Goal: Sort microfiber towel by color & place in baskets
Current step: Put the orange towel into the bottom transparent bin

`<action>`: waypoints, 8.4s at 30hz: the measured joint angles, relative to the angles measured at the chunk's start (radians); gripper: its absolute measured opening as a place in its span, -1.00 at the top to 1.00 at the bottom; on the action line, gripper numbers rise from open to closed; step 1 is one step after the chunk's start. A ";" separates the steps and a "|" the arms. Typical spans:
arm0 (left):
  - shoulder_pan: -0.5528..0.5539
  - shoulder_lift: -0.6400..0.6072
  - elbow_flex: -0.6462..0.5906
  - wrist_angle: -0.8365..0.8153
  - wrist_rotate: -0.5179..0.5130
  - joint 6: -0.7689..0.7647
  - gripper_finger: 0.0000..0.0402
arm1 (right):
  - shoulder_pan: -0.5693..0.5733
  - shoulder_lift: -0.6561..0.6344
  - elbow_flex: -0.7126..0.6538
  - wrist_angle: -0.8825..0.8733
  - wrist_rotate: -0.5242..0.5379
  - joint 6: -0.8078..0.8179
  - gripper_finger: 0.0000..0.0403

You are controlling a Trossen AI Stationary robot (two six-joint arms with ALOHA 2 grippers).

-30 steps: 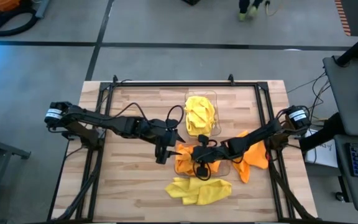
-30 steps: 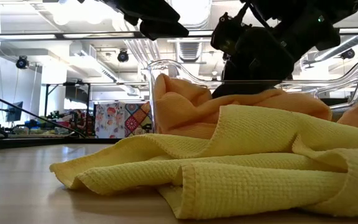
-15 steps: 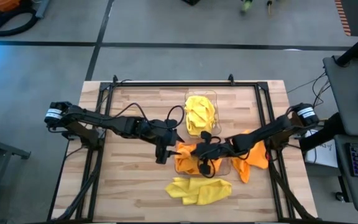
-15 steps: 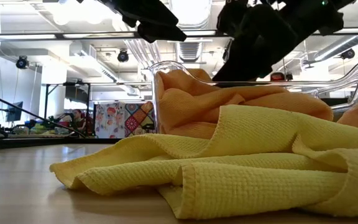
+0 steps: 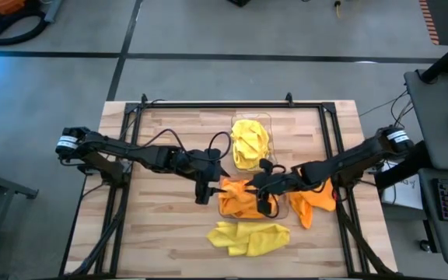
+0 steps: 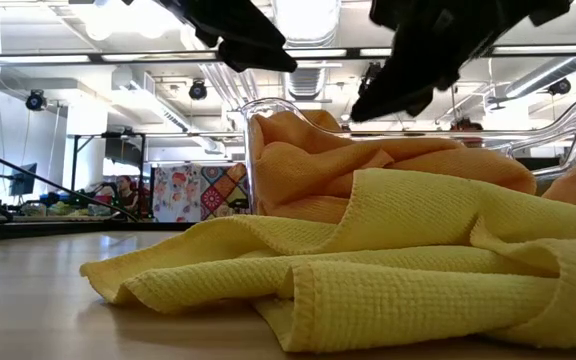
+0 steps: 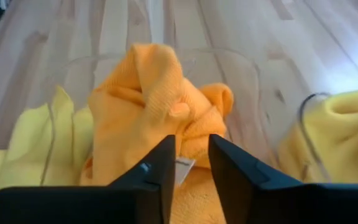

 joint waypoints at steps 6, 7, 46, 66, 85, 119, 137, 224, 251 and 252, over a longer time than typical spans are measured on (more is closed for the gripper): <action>0.000 0.000 0.000 -0.020 -0.003 -0.010 -0.18 | 0.019 -0.118 0.000 -0.117 -0.001 0.025 0.31; 0.000 0.000 0.000 -0.022 -0.003 -0.010 -0.18 | 0.022 -0.140 0.000 -0.141 -0.002 0.039 0.28; 0.000 -0.239 -0.112 -0.019 -0.004 0.002 -0.16 | 0.197 -0.380 -0.043 -1.116 -0.123 0.629 0.03; 0.000 -0.270 -0.236 0.120 -0.064 -0.108 -0.16 | 0.251 -0.290 -0.176 -0.880 -0.054 0.602 0.29; 0.000 -0.266 -0.234 0.124 -0.065 -0.108 -0.15 | 0.251 -0.302 0.030 -1.170 0.003 0.589 0.94; 0.000 -0.266 -0.234 0.168 -0.066 -0.118 -0.15 | 0.251 -0.266 0.473 -0.776 0.602 -0.007 0.94; 0.000 -0.266 -0.234 0.171 -0.065 -0.123 -0.16 | 0.251 -0.126 0.472 -0.483 0.348 -0.036 0.94; -0.012 -0.161 -0.232 0.270 -0.010 -0.137 -0.16 | 0.231 -0.062 -0.095 -0.118 0.149 0.376 0.93; -0.012 -0.161 -0.232 0.269 -0.010 -0.130 -0.16 | 0.231 -0.089 0.155 -0.592 0.008 0.457 -0.12; -0.012 -0.161 -0.232 0.269 -0.010 -0.130 -0.16 | 0.231 -0.089 0.167 -0.605 -0.001 0.457 -0.14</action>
